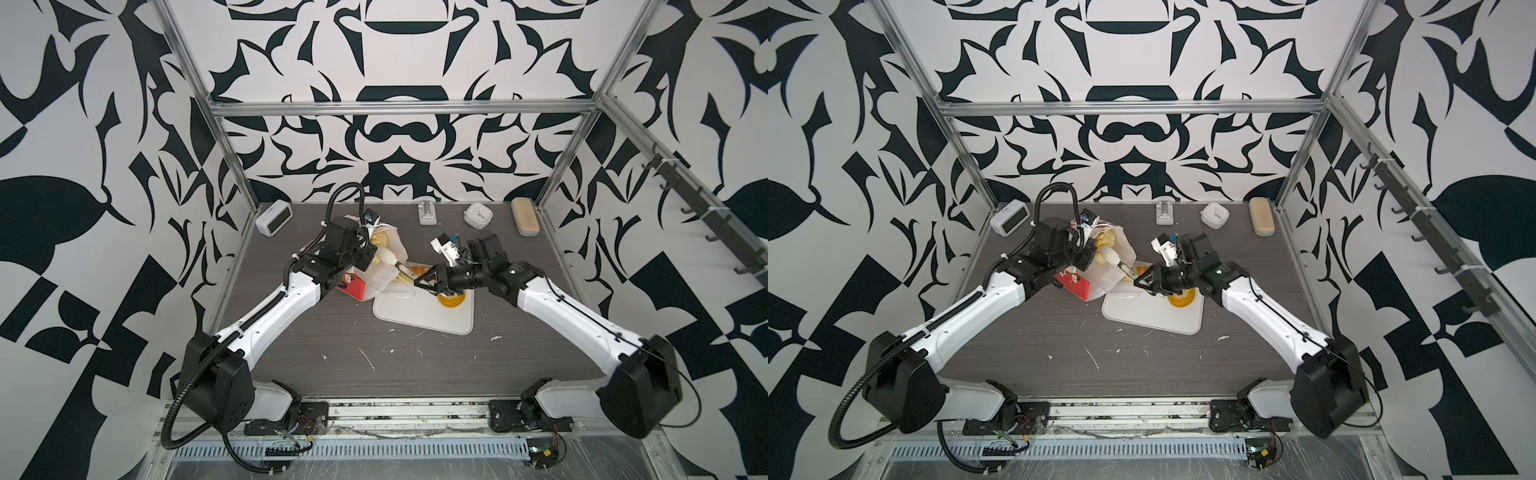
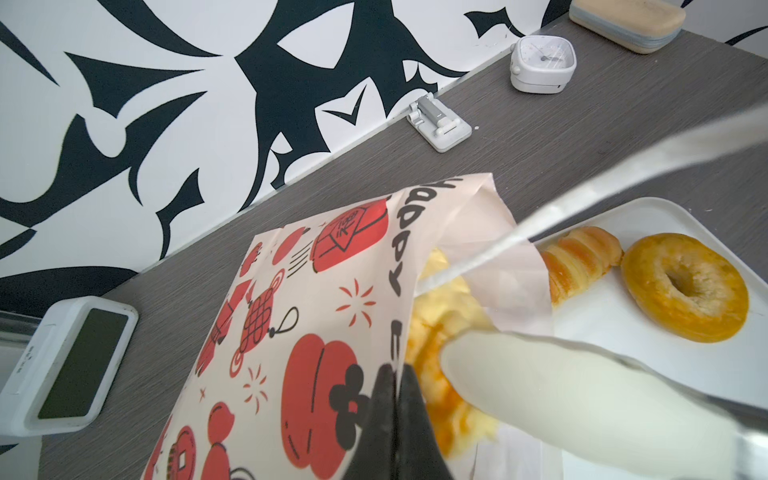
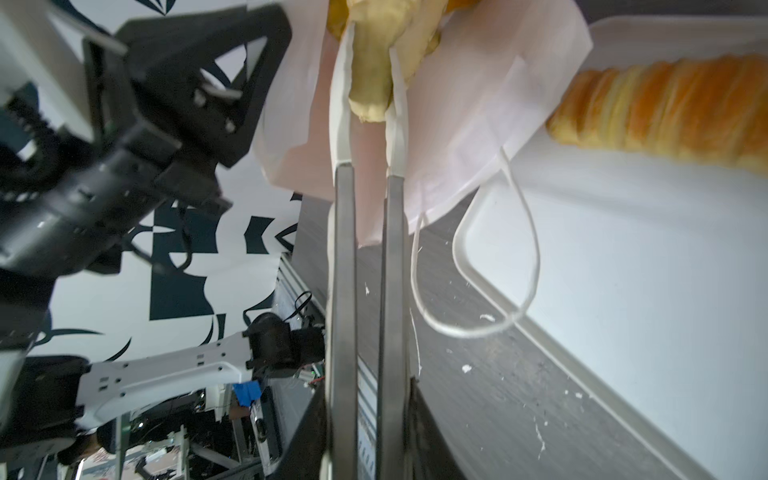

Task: Take the fake bread out of the paper bag
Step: 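Lower the pastry onto the white tray beside the bagel, open tongs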

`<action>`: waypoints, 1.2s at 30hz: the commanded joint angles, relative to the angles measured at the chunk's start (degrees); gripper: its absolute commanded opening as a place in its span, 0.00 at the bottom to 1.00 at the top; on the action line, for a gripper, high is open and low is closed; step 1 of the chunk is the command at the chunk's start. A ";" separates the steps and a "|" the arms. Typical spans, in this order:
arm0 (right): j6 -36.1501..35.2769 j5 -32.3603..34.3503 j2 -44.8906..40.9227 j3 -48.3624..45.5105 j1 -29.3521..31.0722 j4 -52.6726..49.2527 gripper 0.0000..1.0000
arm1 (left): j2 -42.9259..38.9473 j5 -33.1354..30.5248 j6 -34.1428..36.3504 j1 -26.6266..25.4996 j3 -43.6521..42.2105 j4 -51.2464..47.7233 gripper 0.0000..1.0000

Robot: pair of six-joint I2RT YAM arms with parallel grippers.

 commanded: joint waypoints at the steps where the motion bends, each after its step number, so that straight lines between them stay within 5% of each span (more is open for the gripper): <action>1: 1.05 -6.20 -6.73 -3.10 -0.50 1.25 0.07 | 0.93 -1.79 -0.53 0.85 -0.73 2.22 0.00; 6: 1.72 -8.70 -16.80 -7.78 -0.80 -0.68 0.07 | 2.03 -2.38 -1.10 1.86 -0.47 3.31 0.00; 21: 7.35 -1.90 -43.41 -21.06 -1.27 -11.88 0.05 | 1.60 -1.81 -1.50 5.86 -0.20 3.34 0.00; 28: 7.95 1.35 -44.58 -27.49 -1.30 -10.85 0.05 | 1.38 -1.97 -1.23 6.88 -0.26 3.38 0.00; 36: 6.58 2.52 -36.59 -32.10 -1.33 -1.88 0.04 | 1.25 -1.58 -1.43 7.24 -0.73 4.38 0.00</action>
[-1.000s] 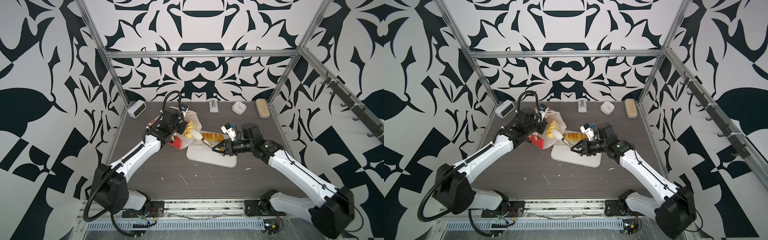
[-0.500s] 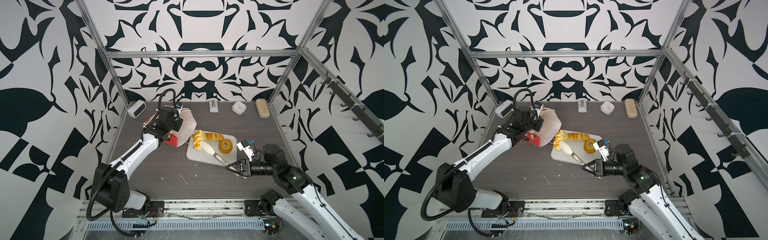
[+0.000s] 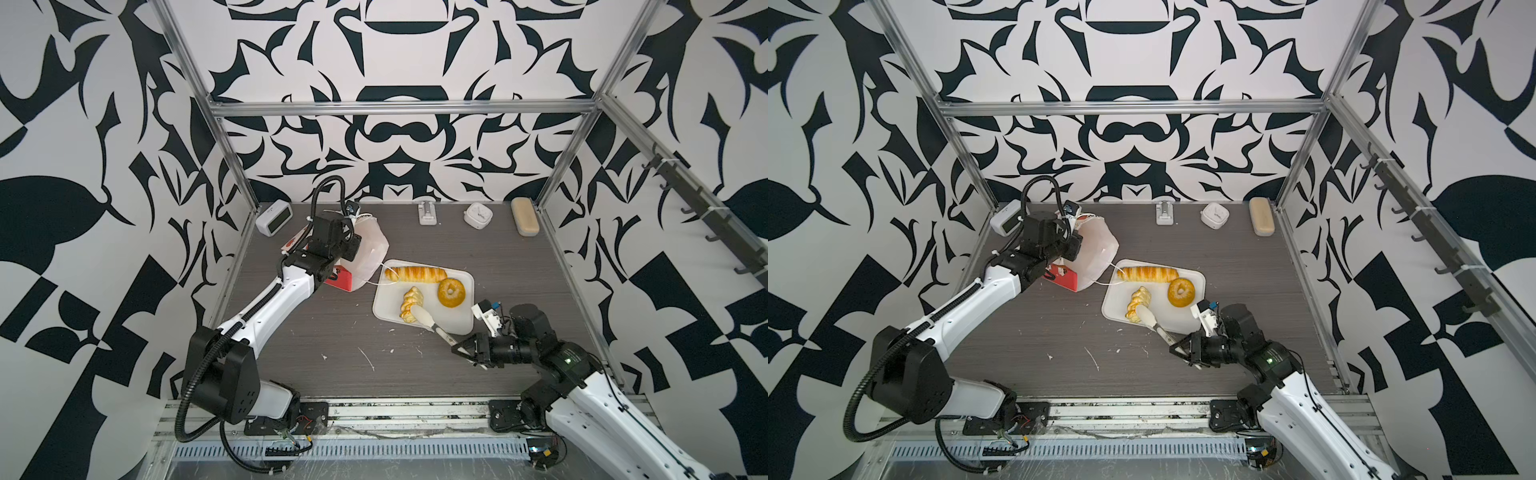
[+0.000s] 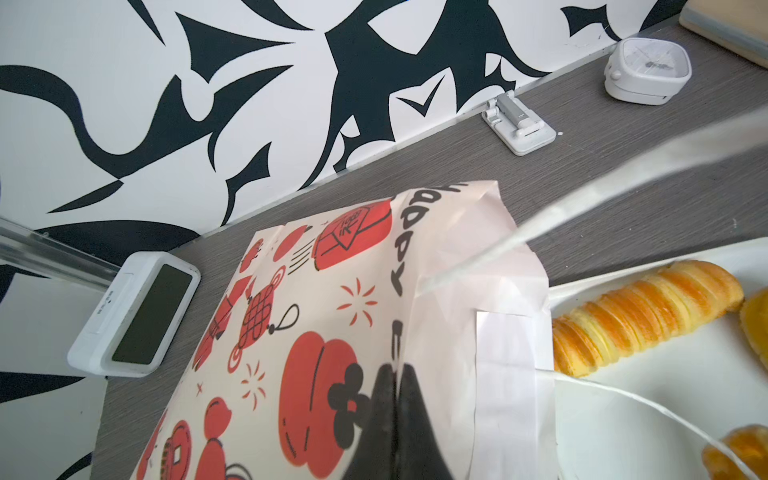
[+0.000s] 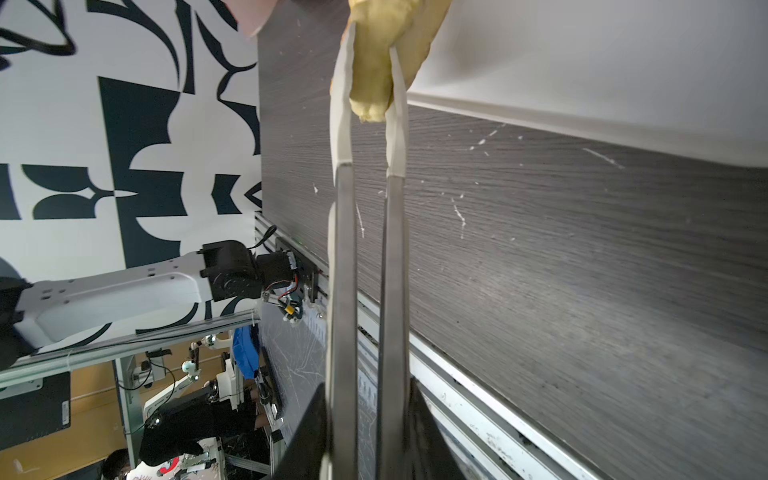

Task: Take the fake bread out of the paper bag
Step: 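Lower the pastry onto the white tray beside the bagel, open tongs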

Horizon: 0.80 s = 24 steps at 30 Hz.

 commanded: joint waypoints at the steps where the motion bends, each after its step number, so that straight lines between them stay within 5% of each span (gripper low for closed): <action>1: -1.52 0.06 3.11 0.64 -0.15 9.89 0.04 | -0.57 0.16 -0.49 0.43 -0.72 1.53 0.00; 15: -7.00 3.35 7.64 0.25 -1.29 5.67 0.03 | -0.65 1.55 -0.73 1.00 -1.07 1.44 0.00; 24: -6.73 9.07 -0.34 -0.08 -1.38 -5.74 0.25 | -0.04 2.68 -1.54 1.02 -1.30 2.06 0.00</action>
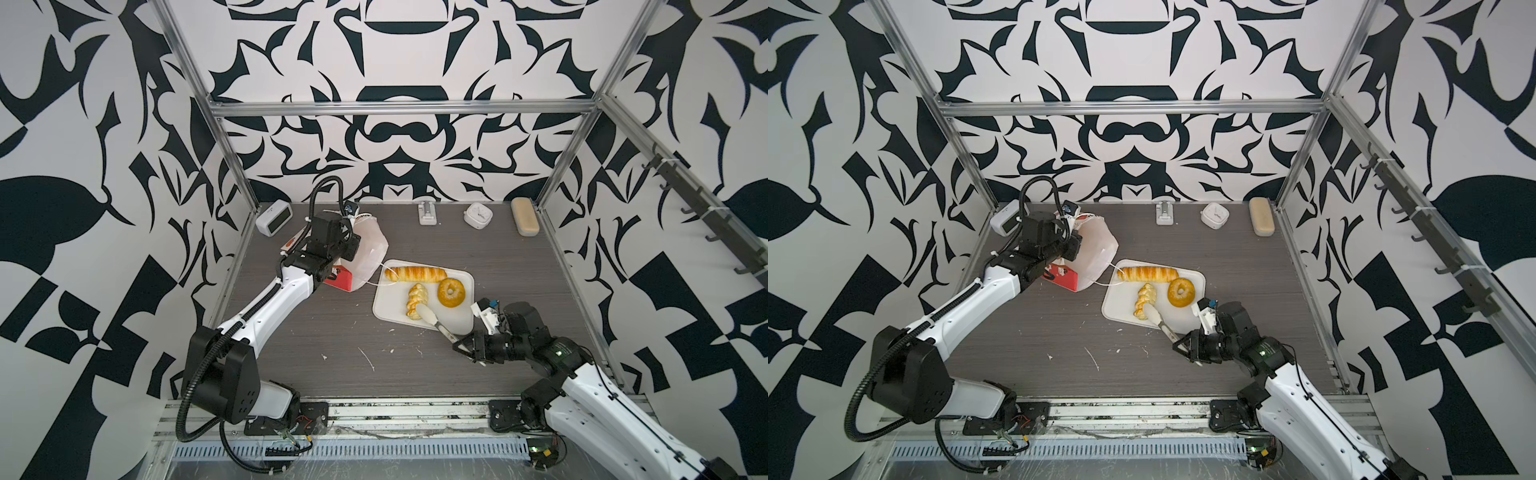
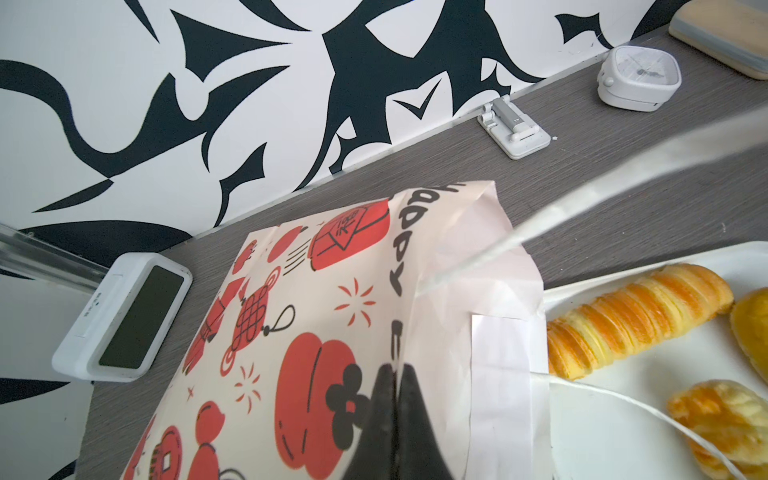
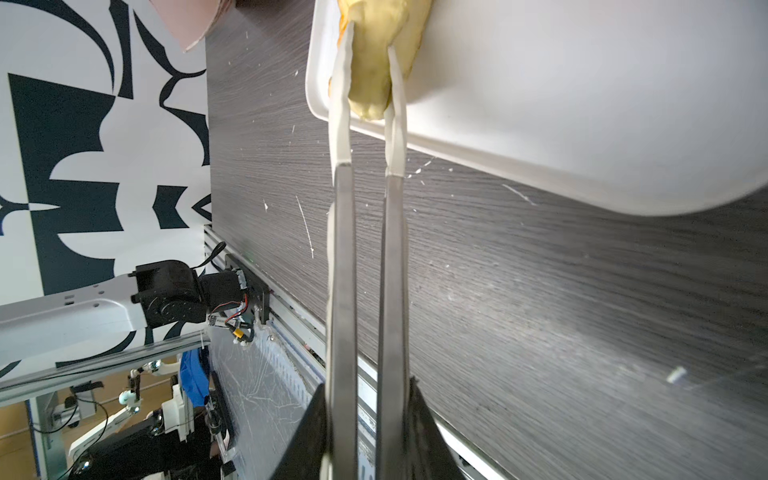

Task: Take the fake bread out of the paper bag
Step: 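Lower the pastry onto the white tray beside the bagel, open tongs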

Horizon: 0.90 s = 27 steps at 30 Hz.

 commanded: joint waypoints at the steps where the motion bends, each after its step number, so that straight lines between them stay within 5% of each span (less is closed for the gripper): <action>1: -0.41 3.25 -2.34 0.25 -0.24 -4.84 0.28 | -0.04 0.98 -0.98 0.36 -0.56 1.23 0.00; 9: -0.01 6.38 -7.17 1.37 -0.25 -10.22 0.45 | 0.05 1.06 -0.98 0.35 -0.63 1.16 0.00; 20: -2.35 9.59 -9.29 10.49 -0.24 -17.71 0.42 | 0.02 1.24 -0.92 0.31 -0.72 1.15 0.00; 27: -4.53 7.04 -1.58 18.44 -0.24 -13.11 0.35 | -0.05 2.76 -0.54 0.34 -0.60 0.79 0.00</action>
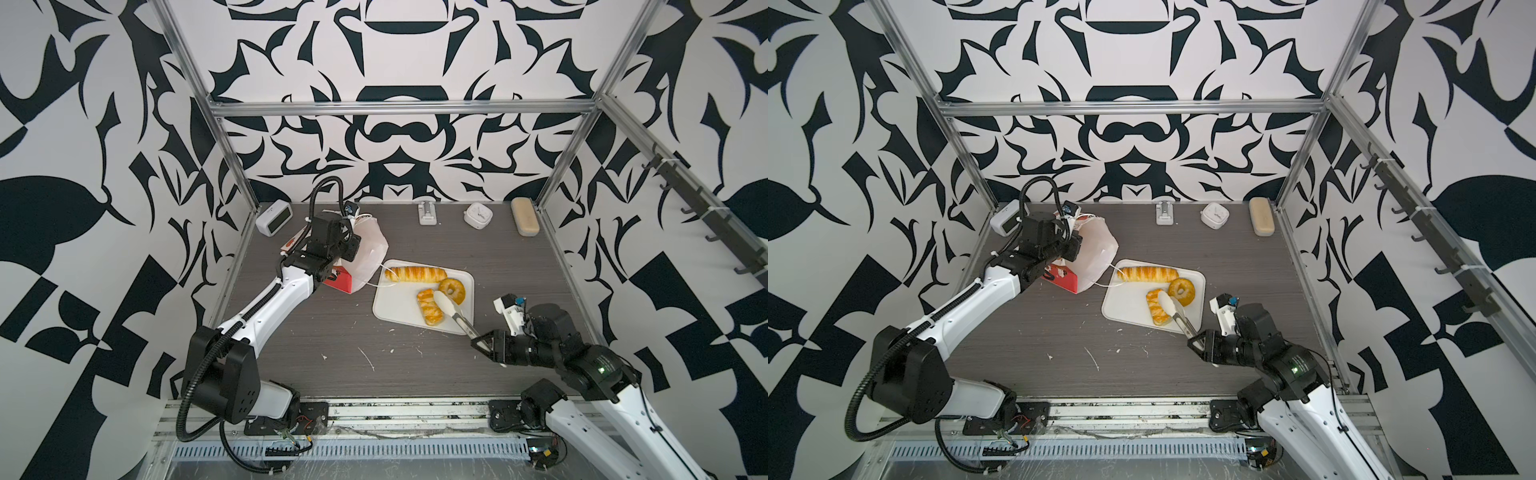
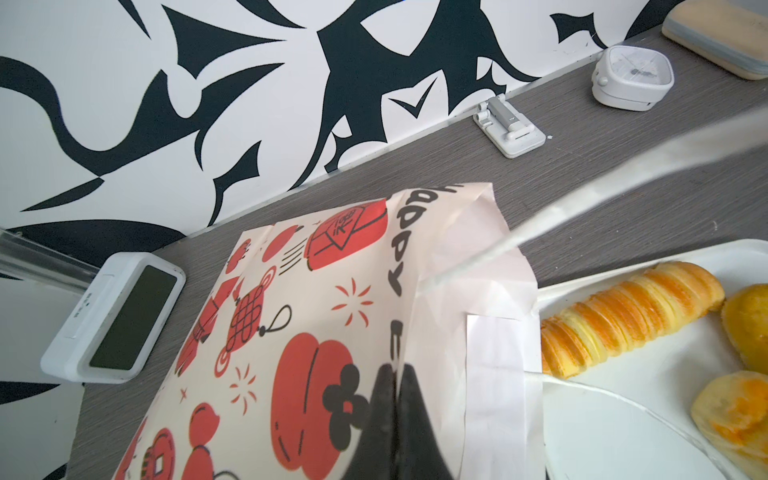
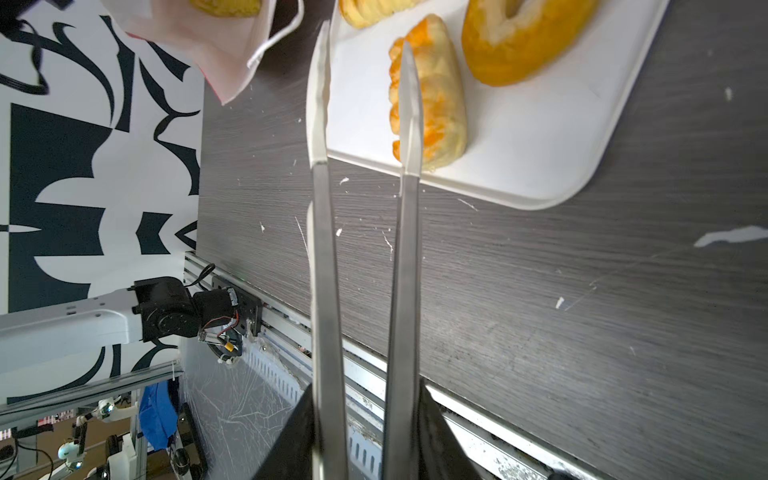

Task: Take the fake bread out of the paper bag
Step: 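Lower the pastry onto the white tray beside the bagel, open tongs, then move the tongs back into the bag held by the left gripper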

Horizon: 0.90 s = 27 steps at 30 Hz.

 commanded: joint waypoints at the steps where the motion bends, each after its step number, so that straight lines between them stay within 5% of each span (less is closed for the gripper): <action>1: -2.59 -2.80 4.99 3.91 -0.11 7.31 0.35 | -0.17 1.99 -0.12 0.27 -0.49 0.66 0.00; 9: -6.83 -8.28 21.83 12.04 2.00 21.13 0.33 | -2.86 5.27 1.35 0.26 -2.04 -0.47 0.00; 27: -11.82 -2.72 59.54 32.33 15.24 34.93 0.29 | -6.65 10.15 1.45 0.09 -4.32 -3.91 0.00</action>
